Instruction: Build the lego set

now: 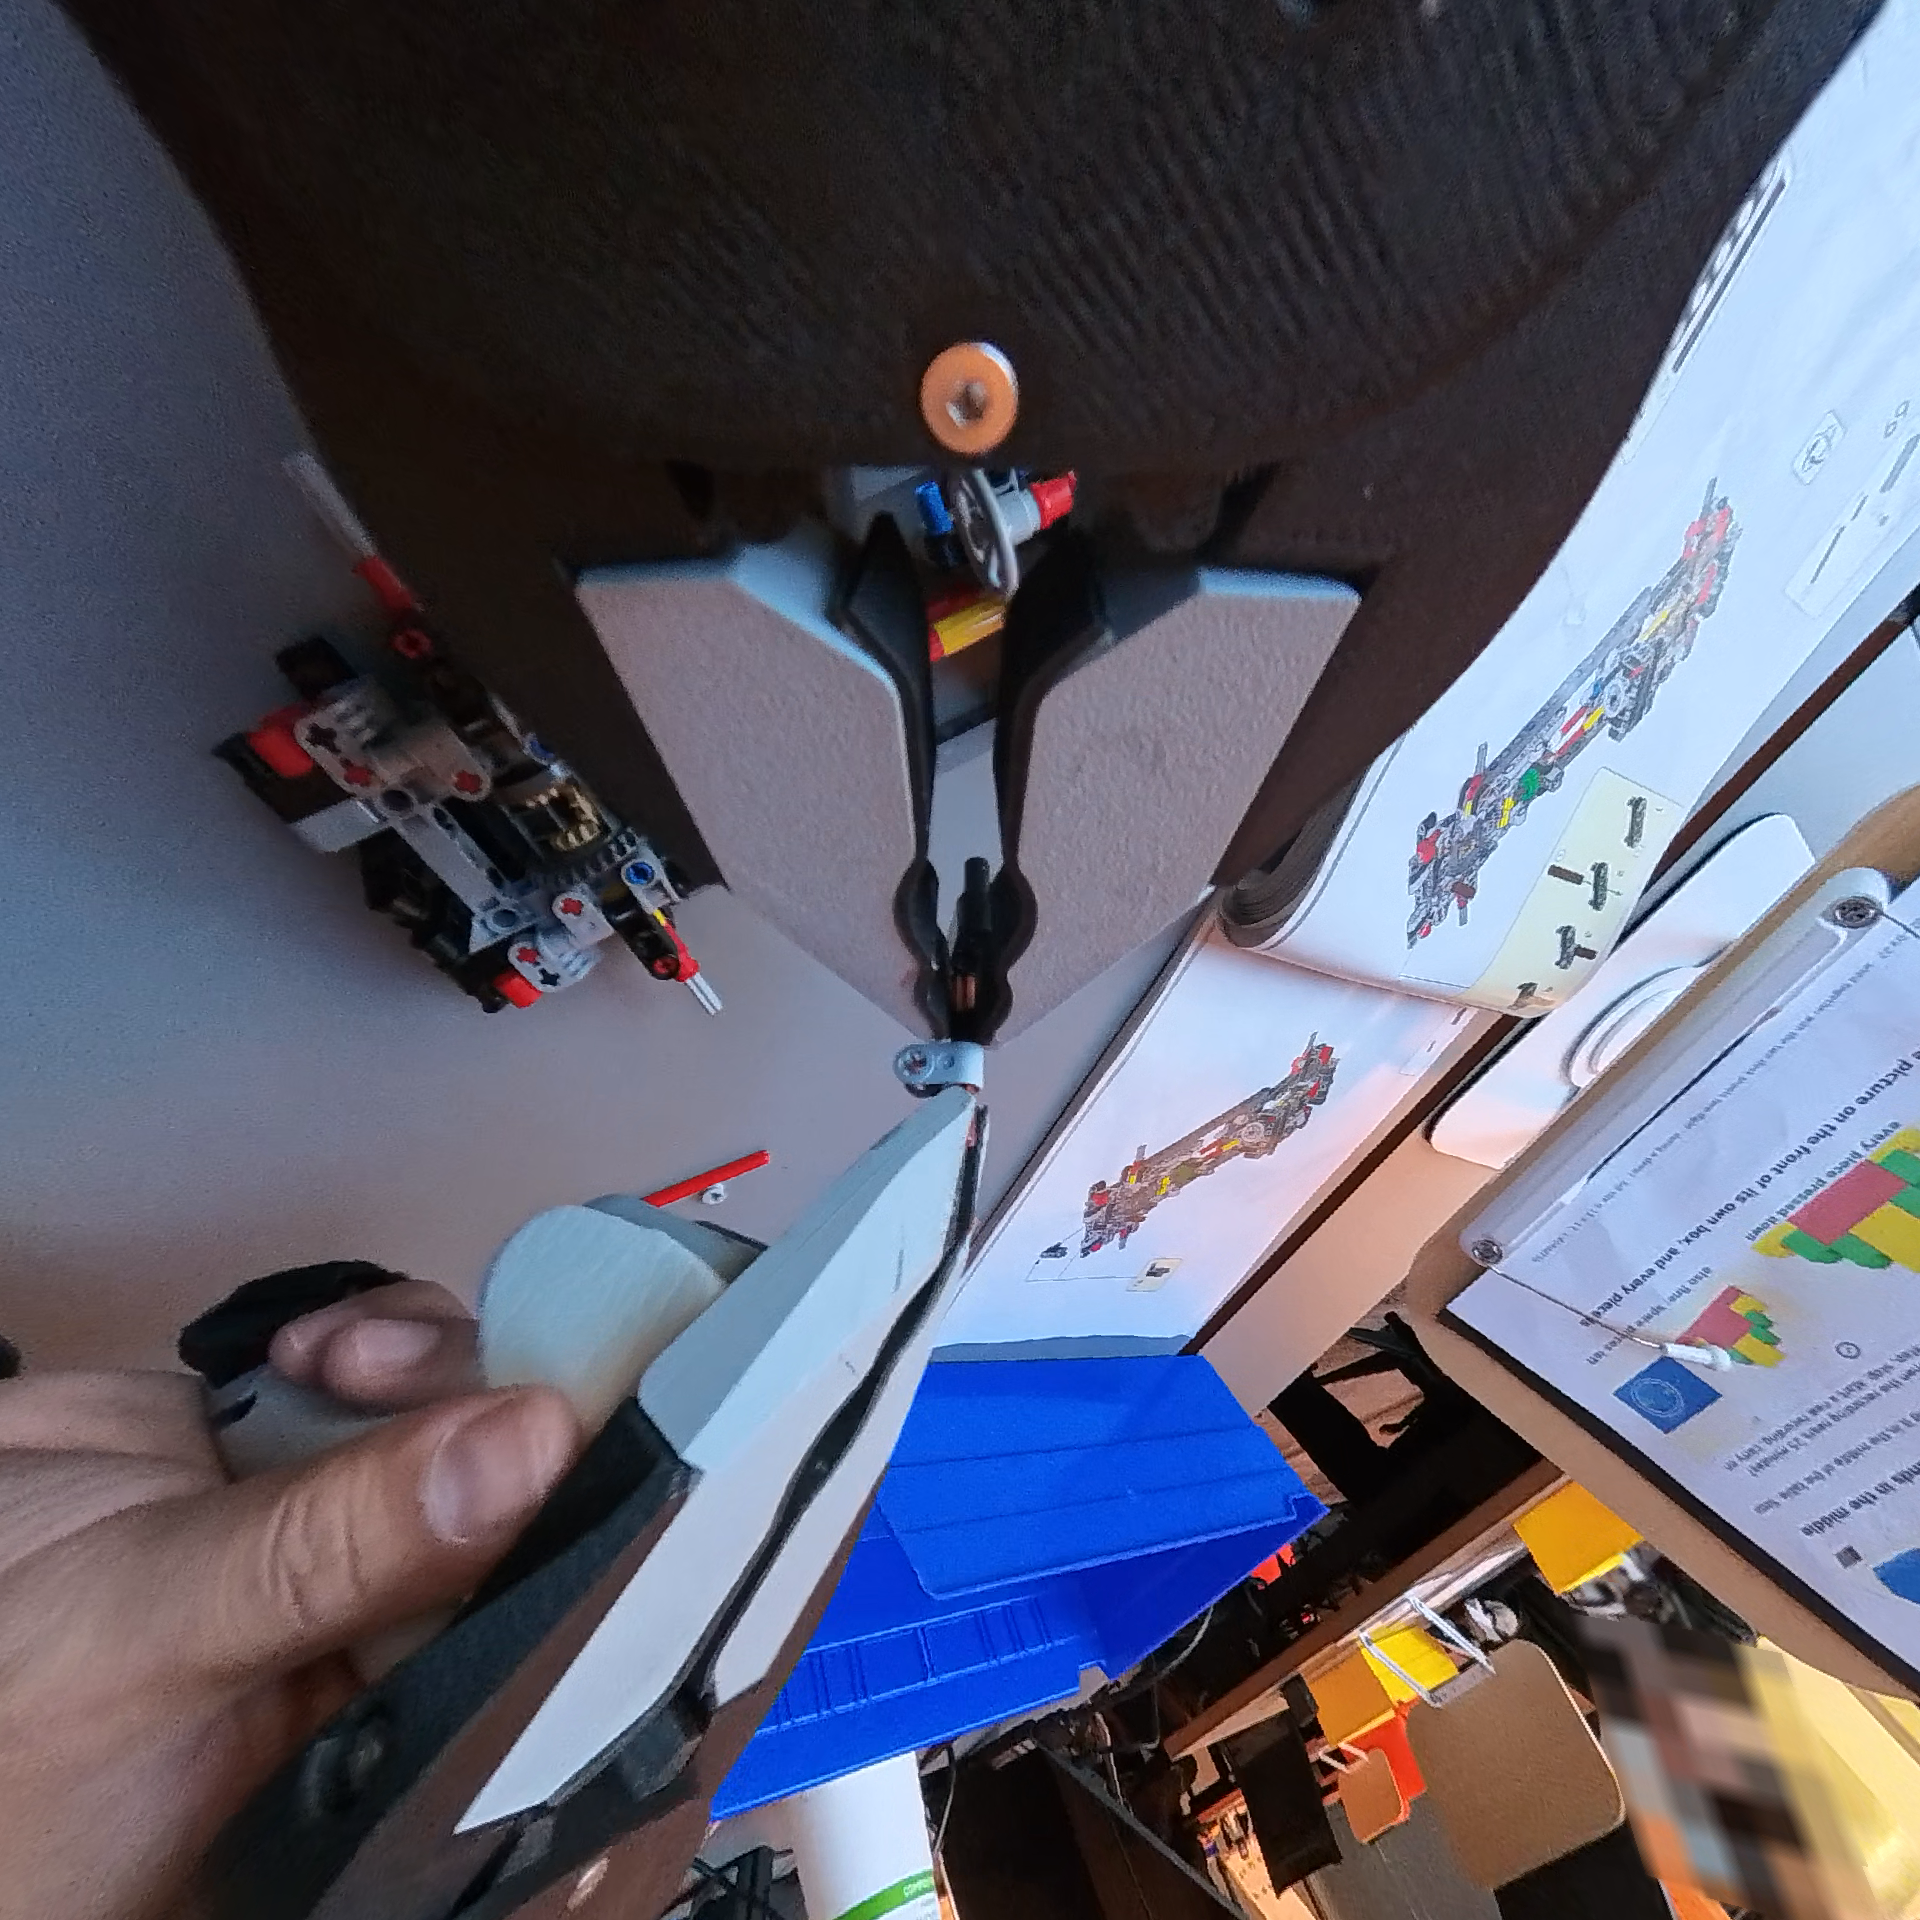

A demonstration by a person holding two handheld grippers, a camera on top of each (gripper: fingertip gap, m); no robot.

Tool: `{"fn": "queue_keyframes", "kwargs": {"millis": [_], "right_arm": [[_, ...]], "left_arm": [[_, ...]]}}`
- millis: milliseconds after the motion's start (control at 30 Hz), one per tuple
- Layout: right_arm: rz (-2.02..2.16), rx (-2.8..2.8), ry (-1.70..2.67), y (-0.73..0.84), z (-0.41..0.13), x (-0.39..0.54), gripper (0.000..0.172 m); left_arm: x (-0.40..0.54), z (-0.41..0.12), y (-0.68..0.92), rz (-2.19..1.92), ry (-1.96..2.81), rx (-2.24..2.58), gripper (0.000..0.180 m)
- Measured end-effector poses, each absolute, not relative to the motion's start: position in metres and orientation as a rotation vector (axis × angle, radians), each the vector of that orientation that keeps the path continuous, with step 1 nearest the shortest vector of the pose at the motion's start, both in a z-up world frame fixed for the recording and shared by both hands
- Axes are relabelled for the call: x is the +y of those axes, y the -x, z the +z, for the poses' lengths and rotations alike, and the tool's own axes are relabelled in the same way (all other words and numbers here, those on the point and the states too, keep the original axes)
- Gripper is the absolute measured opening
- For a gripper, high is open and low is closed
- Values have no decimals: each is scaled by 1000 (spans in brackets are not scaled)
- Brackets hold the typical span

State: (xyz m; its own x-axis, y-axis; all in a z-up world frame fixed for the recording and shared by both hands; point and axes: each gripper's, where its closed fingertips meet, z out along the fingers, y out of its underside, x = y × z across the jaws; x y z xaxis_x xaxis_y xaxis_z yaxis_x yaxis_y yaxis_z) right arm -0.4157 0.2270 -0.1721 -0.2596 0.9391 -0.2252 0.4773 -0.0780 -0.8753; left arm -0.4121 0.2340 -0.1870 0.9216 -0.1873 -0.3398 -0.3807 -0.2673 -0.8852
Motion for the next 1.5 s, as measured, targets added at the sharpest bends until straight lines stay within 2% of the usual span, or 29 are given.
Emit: {"fn": "queue_keyframes", "kwargs": {"millis": [400, 700, 1067, 1133, 1233, 1367, 1500], "right_arm": [[1356, -1724, 1508, 420, -163, 226, 1], [1330, -1711, 1520, 421, -162, 232, 1], [1299, -1722, 1535, 426, -165, 228, 1], [1296, -1724, 1538, 428, -165, 226, 0], [1307, -1714, 1545, 432, -163, 221, 0], [1279, -1714, 1550, 437, -166, 215, 0], [1254, -1694, 1564, 440, -167, 218, 0]], "left_arm": [[232, -181, 416, 129, 1841, 352, 2], [231, -182, 415, 133, 1846, 362, 20], [231, -171, 415, 165, 1784, 359, 22], [233, -171, 418, 203, 1795, 343, 29], [237, -179, 422, 220, 1845, 293, 50], [239, -187, 427, 223, 1877, 276, 43], [235, -180, 433, 243, 1845, 274, 17]]}}
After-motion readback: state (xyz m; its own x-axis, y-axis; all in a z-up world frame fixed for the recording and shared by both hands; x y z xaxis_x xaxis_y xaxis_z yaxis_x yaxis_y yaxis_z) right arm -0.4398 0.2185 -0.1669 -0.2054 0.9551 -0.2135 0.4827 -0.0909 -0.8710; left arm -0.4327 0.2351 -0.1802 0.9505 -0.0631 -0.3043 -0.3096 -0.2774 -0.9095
